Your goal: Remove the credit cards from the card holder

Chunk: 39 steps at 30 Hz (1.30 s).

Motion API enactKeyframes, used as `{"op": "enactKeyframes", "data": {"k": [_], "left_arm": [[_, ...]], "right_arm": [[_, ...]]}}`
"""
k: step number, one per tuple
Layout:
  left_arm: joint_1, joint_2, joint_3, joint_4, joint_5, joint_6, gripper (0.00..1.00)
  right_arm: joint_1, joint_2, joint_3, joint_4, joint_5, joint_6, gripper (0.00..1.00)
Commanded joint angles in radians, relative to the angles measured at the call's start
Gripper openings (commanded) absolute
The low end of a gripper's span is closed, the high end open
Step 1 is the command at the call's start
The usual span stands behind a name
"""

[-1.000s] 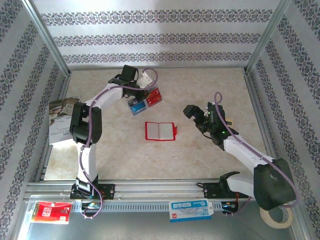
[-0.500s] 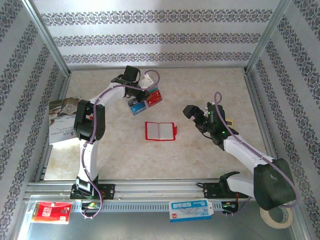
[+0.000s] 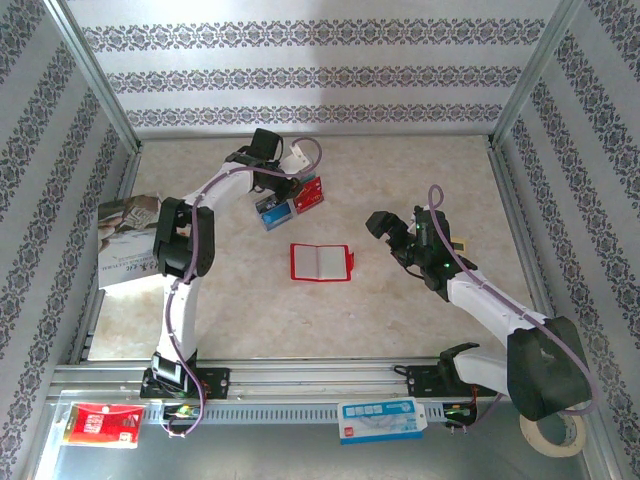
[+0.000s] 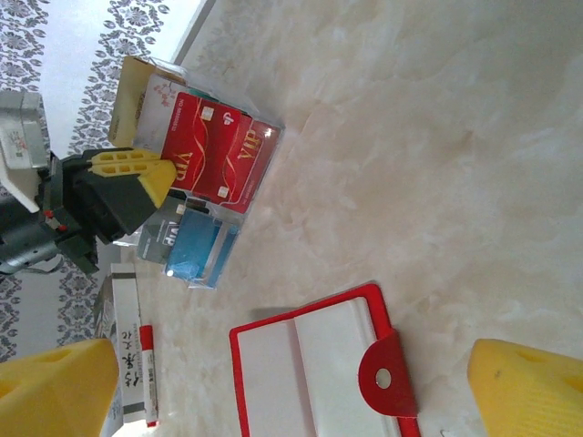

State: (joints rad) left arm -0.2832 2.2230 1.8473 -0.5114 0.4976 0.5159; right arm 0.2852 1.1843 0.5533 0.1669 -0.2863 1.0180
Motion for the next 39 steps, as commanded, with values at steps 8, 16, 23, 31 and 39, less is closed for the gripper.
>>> {"op": "enactKeyframes", "data": {"k": [8,16,23,31,39], "left_arm": [[-0.001,0.015,0.028,-0.073,-0.027,0.029,0.16],[-0.002,-0.086,-0.007,-0.019,-0.016,-0.034,0.26],[-0.001,-0.279,-0.157,0.123,-0.021,-0.231,0.37],[0.001,-0.561,-0.469,0.235,-0.209,-0.475,0.57],[0.027,-0.8,-0.826,0.344,-0.412,-0.862,0.78]], "right_arm": [[-0.015,-0.021,-0.016,0.003,-0.019,0.008,0.98],[-0.015,-0.012,-0.01,0.0,-0.022,-0.006,0.98],[0.019,0.008,0.033,-0.054,0.001,-0.065,0.98],[0.179,0.118,0.18,-0.192,0.121,-0.193,0.94],[0.387,0.396,0.441,-0.417,0.252,-0.31,0.88]]}}
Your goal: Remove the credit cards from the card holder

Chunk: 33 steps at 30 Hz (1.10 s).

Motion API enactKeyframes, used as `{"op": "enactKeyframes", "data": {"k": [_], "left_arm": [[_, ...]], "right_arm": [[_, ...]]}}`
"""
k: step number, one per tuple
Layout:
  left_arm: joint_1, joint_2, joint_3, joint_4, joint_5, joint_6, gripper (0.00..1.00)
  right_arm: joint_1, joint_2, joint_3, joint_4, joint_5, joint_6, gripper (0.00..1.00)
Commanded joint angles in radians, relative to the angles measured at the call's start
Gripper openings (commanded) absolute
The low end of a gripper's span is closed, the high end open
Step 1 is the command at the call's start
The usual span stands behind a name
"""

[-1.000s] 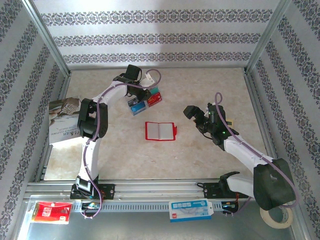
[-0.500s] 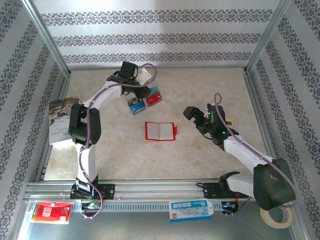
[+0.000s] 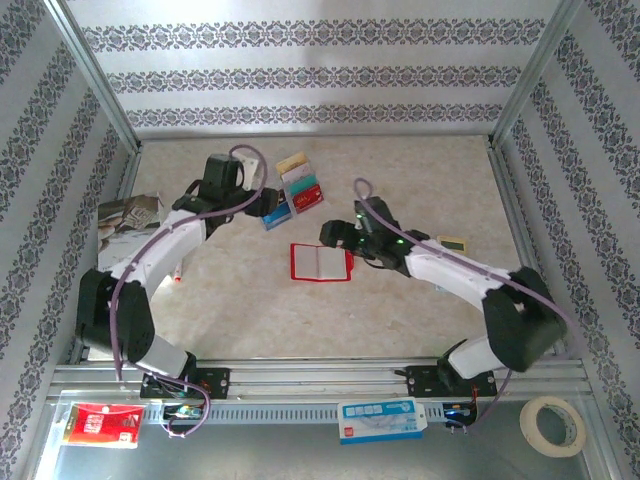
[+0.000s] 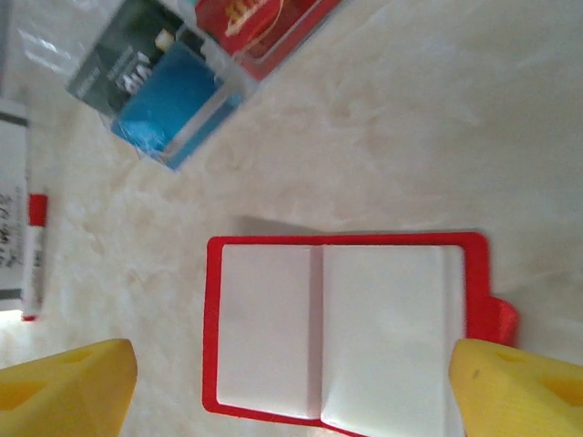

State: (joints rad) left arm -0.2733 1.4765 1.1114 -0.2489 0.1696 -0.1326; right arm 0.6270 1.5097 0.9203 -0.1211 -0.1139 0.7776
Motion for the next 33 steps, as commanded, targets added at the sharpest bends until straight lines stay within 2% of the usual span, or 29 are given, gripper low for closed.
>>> {"op": "enactKeyframes", "data": {"k": [1,7,12,17,26,29,33], "left_arm": [[0.018,-0.072,-0.132,0.107,-0.078,-0.244,0.79],[0.048,-0.161,-0.315,0.213,-0.067,-0.349,0.86],[0.079,-0.158,-0.358,0.238,-0.037,-0.372,0.88],[0.093,-0.139,-0.359,0.238,-0.022,-0.36,0.88],[0.126,-0.108,-0.371,0.267,0.023,-0.372,0.88],[0.128,-0.096,-0.369,0.27,0.036,-0.377,0.88],[0.129,-0.086,-0.362,0.27,0.05,-0.382,0.88]], "right_arm": [[0.063,0.105,0.103,-0.155,0.09,-0.076,0.88],[0.155,0.319,0.329,-0.345,0.159,-0.144,0.86],[0.176,0.437,0.452,-0.434,0.159,-0.172,0.78],[0.187,0.507,0.513,-0.458,0.125,-0.182,0.77],[0.203,0.6,0.581,-0.532,0.152,-0.202,0.75],[0.202,0.612,0.582,-0.542,0.166,-0.204,0.71],[0.193,0.614,0.559,-0.532,0.156,-0.193,0.6]]}}
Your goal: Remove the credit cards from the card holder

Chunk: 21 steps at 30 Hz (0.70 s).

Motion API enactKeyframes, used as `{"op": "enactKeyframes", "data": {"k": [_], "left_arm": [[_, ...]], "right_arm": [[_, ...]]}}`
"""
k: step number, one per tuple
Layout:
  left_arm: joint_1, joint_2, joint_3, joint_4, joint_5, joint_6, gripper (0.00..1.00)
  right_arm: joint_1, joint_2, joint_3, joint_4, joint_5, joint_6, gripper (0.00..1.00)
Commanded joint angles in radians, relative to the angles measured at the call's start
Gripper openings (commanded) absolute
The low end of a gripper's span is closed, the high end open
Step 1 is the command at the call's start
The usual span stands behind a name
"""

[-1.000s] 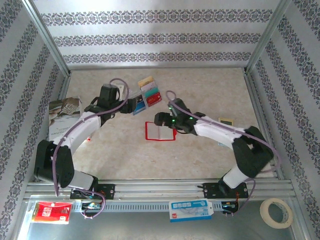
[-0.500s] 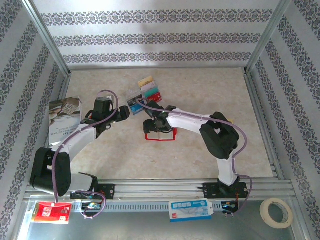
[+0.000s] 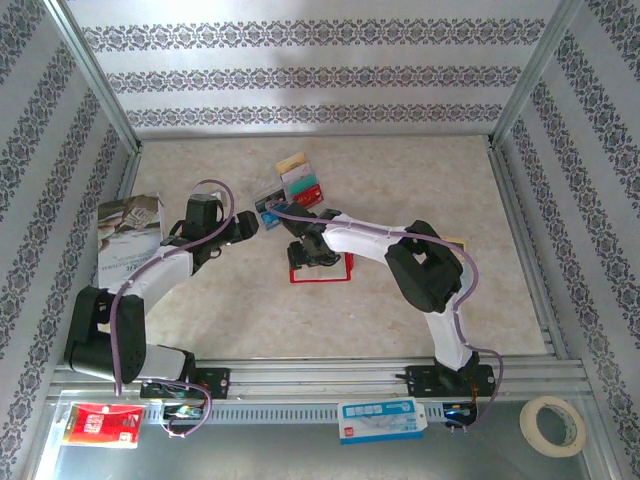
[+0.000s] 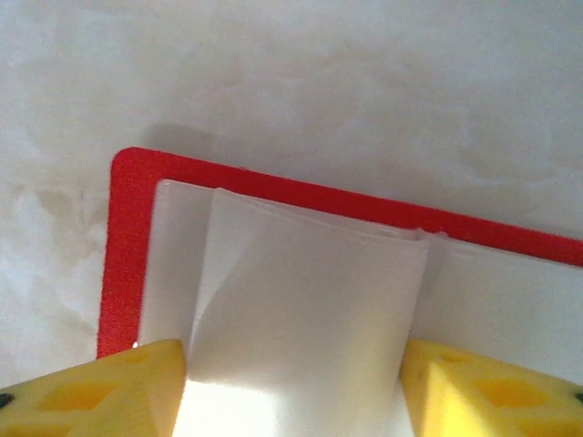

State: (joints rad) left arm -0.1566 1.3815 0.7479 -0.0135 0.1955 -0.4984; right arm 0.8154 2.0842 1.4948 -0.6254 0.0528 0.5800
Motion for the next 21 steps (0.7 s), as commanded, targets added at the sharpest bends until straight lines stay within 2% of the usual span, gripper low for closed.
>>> {"op": "enactKeyframes", "data": {"k": [1,7,12,18,21], "left_arm": [[0.013,0.009,0.002,0.035,0.025,-0.016,0.88],[0.014,0.014,0.008,0.029,0.028,-0.017,0.88],[0.014,0.008,0.019,0.014,0.029,-0.016,0.88],[0.016,-0.039,0.036,0.0,0.001,-0.006,0.88],[0.017,-0.079,0.044,-0.002,-0.031,0.003,0.89]], "right_arm": [[-0.001,0.033,-0.027,-0.017,-0.019,0.009,0.57],[-0.024,0.01,-0.076,0.021,-0.034,0.02,0.48],[-0.028,0.008,-0.085,0.032,-0.041,0.02,0.32],[-0.029,-0.031,-0.091,0.056,-0.029,0.017,0.27],[-0.032,-0.076,-0.084,0.075,-0.021,0.01,0.29]]}}
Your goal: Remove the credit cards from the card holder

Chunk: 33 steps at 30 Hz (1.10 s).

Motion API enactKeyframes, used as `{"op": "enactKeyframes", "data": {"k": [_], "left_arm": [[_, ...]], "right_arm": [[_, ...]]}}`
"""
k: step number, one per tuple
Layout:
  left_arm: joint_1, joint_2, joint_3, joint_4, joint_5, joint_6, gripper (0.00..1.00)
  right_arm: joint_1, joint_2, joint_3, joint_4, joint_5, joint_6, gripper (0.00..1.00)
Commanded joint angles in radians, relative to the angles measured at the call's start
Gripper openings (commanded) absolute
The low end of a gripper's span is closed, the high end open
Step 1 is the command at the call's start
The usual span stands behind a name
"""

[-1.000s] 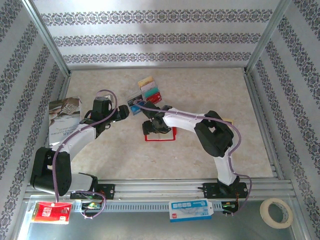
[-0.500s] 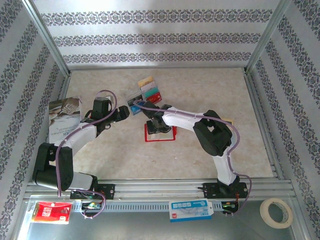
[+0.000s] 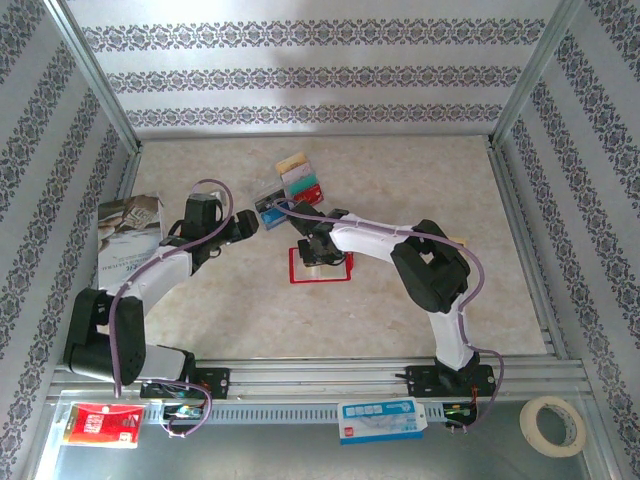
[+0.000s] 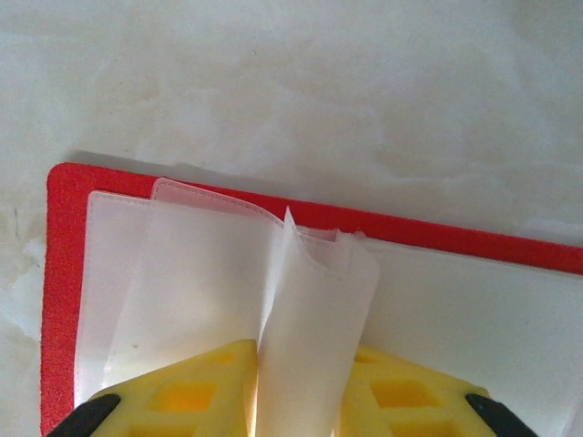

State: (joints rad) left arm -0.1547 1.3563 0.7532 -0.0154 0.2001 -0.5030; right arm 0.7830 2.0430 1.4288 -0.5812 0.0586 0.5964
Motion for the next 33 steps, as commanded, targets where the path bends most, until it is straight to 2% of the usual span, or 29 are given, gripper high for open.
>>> {"op": "enactKeyframes", "data": {"k": [1,3,8,10,14,19,23,27,30,33], "left_arm": [[0.016,-0.069,0.041,-0.001,-0.05,0.011,0.89],[0.02,-0.097,0.049,-0.006,-0.08,0.017,0.89],[0.027,-0.184,0.045,-0.007,-0.193,0.052,0.91],[0.03,-0.221,0.035,0.0,-0.248,0.081,0.94],[0.038,-0.277,0.012,0.028,-0.318,0.144,1.0],[0.048,-0.325,-0.044,0.091,-0.46,0.19,1.0],[0.05,-0.364,-0.147,0.192,-0.549,0.243,1.0],[0.051,-0.392,-0.276,0.336,-0.597,0.263,1.0],[0.051,-0.375,-0.372,0.466,-0.64,0.287,1.0],[0.053,-0.308,-0.449,0.635,-0.592,0.366,1.0]], "right_arm": [[-0.002,-0.059,-0.019,0.042,-0.023,-0.009,0.3],[-0.005,-0.114,-0.026,0.07,-0.018,-0.009,0.38],[-0.024,-0.291,-0.082,0.149,0.058,-0.013,0.67],[-0.045,-0.376,-0.111,0.167,0.117,-0.05,0.79],[-0.113,-0.523,-0.159,0.186,0.247,-0.16,0.97],[-0.196,-0.693,-0.297,0.287,0.44,-0.295,0.98],[-0.28,-0.809,-0.454,0.387,0.528,-0.351,0.98],[-0.379,-0.916,-0.622,0.508,0.556,-0.348,0.98],[-0.45,-0.975,-0.792,0.699,0.529,-0.399,0.98],[-0.523,-0.986,-0.907,0.835,0.463,-0.45,0.98]]}}
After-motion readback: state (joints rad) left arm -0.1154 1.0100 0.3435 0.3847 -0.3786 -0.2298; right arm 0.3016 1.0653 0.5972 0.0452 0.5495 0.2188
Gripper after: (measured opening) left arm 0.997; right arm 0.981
